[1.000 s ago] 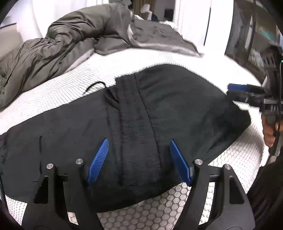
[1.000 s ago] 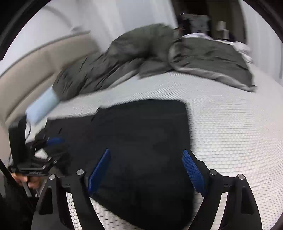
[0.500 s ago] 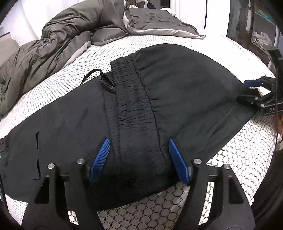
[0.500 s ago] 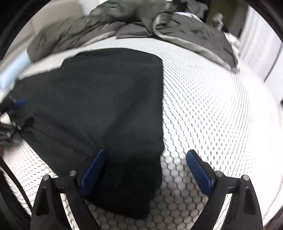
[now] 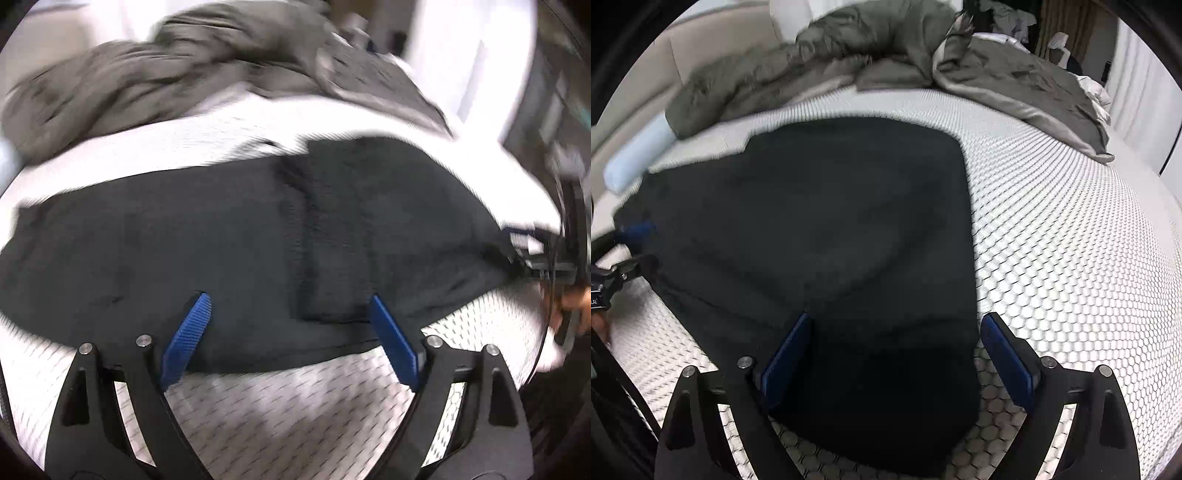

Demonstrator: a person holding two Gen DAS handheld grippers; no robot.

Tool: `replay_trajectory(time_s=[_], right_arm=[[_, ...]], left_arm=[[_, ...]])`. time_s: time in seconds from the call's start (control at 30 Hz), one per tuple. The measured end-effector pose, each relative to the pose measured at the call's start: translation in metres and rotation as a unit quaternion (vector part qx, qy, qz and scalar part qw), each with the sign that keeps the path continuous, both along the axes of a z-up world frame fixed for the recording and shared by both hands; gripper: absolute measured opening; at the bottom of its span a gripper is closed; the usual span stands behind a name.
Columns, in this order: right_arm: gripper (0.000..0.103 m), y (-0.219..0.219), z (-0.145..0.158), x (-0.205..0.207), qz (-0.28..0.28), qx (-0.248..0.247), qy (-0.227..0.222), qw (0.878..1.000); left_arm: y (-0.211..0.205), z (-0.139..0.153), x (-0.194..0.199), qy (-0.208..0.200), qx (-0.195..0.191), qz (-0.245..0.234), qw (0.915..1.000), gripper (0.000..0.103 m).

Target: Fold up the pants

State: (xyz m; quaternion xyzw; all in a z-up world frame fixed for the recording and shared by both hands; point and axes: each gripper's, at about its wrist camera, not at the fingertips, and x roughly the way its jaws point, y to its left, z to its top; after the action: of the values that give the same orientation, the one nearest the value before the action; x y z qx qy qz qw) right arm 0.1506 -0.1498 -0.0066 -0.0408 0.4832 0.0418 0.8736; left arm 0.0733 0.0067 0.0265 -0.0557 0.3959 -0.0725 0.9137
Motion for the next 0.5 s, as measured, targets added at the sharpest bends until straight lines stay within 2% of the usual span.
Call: replay_trajectory(time_s=[0.03, 0.07, 0.13, 0.23, 0.37, 0.43, 0.5], right_arm=[[0.094, -0.005, 0.002, 0.001, -0.008, 0.008, -0.008, 1.0], [0.094, -0.007, 0.003, -0.002, -0.015, 0.019, -0.014, 1.0], [0.094, -0.02, 0.008, -0.001, -0.033, 0.045, -0.022, 0.998], [0.094, -0.039, 0.015, -0.013, -0.05, 0.068, -0.026, 0.996], [0.094, -0.037, 0.024, -0.023, -0.042, 0.075, -0.036, 0.996], [0.094, -0.034, 0.026, -0.025, -0.035, 0.072, -0.039, 0.996], [0.094, -0.032, 0.025, -0.027, -0.027, 0.069, -0.036, 0.997]], left_arm=[[0.015, 0.004, -0.006, -0.007, -0.011, 0.026, 0.9996, 0.098], [0.037, 0.009, -0.013, -0.016, -0.029, 0.067, 0.9972, 0.103], [0.068, 0.016, -0.025, -0.031, -0.062, 0.125, 0.9897, 0.102], [0.117, 0.018, -0.039, -0.044, -0.11, 0.2, 0.9726, 0.102], [0.168, -0.007, -0.033, 0.012, -0.169, 0.276, 0.9461, 0.101], [0.184, -0.024, -0.024, 0.035, -0.192, 0.29, 0.9369, 0.098], [0.194, -0.032, -0.015, 0.035, -0.193, 0.306, 0.9316, 0.091]])
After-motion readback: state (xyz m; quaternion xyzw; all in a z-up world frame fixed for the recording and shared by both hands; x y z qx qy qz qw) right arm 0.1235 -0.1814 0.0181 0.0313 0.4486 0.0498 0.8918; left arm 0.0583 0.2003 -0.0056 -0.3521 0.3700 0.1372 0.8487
